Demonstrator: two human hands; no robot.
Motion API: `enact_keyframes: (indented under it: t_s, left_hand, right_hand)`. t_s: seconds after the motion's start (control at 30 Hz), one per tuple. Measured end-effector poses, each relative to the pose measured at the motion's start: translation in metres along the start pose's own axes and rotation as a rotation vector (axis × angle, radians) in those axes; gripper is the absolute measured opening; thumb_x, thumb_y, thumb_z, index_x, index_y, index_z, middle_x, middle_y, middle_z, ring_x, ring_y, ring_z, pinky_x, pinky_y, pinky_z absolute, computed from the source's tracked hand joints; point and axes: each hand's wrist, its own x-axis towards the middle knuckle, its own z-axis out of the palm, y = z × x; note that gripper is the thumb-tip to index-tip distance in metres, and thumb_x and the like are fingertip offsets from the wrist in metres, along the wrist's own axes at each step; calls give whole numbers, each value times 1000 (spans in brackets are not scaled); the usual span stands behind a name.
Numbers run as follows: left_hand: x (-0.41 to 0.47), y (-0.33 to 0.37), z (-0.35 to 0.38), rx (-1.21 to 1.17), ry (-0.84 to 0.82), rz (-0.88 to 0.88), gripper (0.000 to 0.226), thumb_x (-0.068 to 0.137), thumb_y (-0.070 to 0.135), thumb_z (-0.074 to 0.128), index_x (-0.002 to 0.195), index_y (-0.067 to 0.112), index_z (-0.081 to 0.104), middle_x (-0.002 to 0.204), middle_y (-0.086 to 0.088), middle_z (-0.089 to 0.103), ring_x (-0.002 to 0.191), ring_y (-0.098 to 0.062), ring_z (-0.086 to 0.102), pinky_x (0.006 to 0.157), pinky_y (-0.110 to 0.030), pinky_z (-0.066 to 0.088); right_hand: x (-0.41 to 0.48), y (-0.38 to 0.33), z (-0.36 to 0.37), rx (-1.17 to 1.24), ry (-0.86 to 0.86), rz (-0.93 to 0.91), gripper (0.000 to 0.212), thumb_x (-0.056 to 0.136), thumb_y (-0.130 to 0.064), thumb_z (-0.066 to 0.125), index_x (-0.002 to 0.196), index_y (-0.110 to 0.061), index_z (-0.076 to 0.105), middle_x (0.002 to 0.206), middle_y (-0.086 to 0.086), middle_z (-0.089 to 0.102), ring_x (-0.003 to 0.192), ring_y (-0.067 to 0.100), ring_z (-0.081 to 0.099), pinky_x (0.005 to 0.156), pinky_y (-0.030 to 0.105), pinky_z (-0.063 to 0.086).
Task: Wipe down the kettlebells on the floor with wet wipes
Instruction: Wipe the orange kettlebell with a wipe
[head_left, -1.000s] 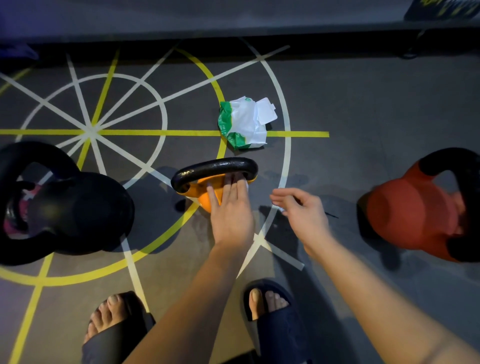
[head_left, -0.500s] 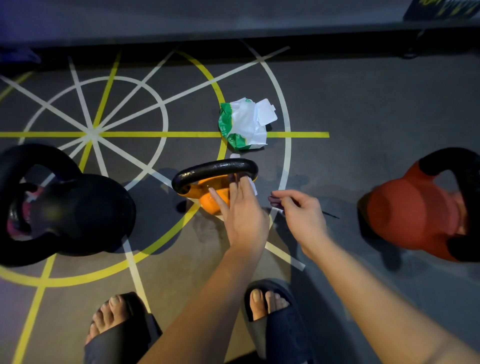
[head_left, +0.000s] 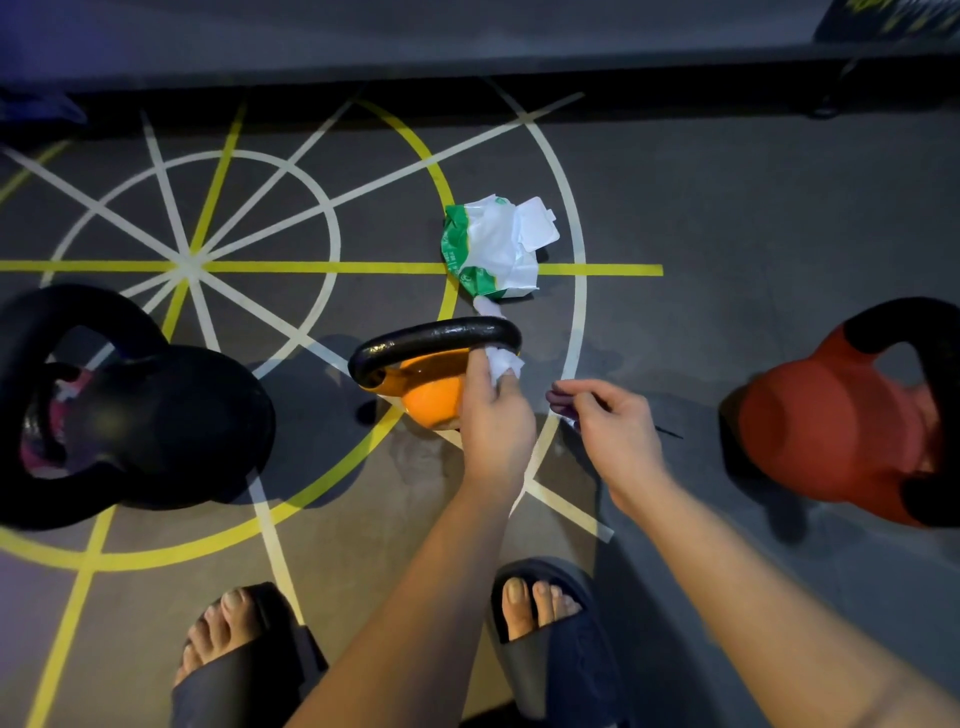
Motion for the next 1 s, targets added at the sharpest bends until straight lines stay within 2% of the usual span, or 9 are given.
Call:
enact_keyframes:
  t_s: [0.2,0.33,0.43,0.5,0.57,0.63,0.8,0.93,1.0]
  left_hand:
    - [-7,9,-10,-535,-86,-133,48,95,8,59,131,40,60,136,8,63,132,-12,55,117,-42,37]
    - [-8,14,-17,-840,-78,-134,38,96,8,45,124,25,63,132,2,68,128,-14,59,114,-36,38]
    - [-2,5,-18,-436,-15,-146,35,98,12,51,126,32,56,128,1,64,114,-13,60,97,-32,44]
    - [0,-5,-13,1,-125,-3,48,96,9,55,134,38,48,112,1,60,99,-14,59,83,-29,45]
    - [0,-5,-6,160,-139,50,60,94,9,57,144,36,40,108,0,58,96,-17,59,76,-28,46]
    - [-2,9,-6,-56,-99,-56,55,92,2,54,139,30,48,116,-1,59,102,-16,57,78,-29,44]
    - [-11,22,-21,-735,-140,-197,71,84,-13,38,143,24,53,140,1,62,133,-17,53,117,-41,37]
    - [-13,21,-31,-1087,-132,-287,59,86,-7,37,134,19,60,135,-6,67,133,-26,55,119,-48,35]
    - [-13,21,-32,-1042,-135,-279,60,87,-9,37,135,22,58,133,-5,67,126,-22,61,118,-45,35]
  right_hand:
    - [0,2,-3,8,13,26,30,102,-7,50,101,-21,77,96,-6,79,97,9,74,100,40,55]
    - [-3,2,-5,-4,13,36,28,102,-8,52,103,-21,78,96,-8,79,95,7,73,97,33,56]
    - [-3,3,-5,-5,3,55,28,102,-9,53,102,-23,77,97,-6,78,98,10,73,93,32,57]
    - [-2,5,-4,-10,2,54,30,102,-8,51,101,-22,78,96,-6,79,97,10,73,95,36,57]
    - [-1,5,-3,2,4,55,30,102,-7,51,100,-21,77,95,-5,79,96,11,73,97,38,57]
    - [-1,4,0,13,-1,50,28,103,-8,51,101,-19,76,95,-5,79,95,10,74,98,39,56]
    - [0,3,4,13,-20,36,26,103,-8,51,104,-16,76,97,-3,79,95,9,74,100,39,56]
    - [-2,1,6,11,-14,17,29,101,-4,50,104,-14,77,96,-3,79,94,9,74,99,37,56]
    - [-2,0,7,2,-12,15,29,101,-5,50,105,-14,77,96,-3,79,94,8,74,99,37,56]
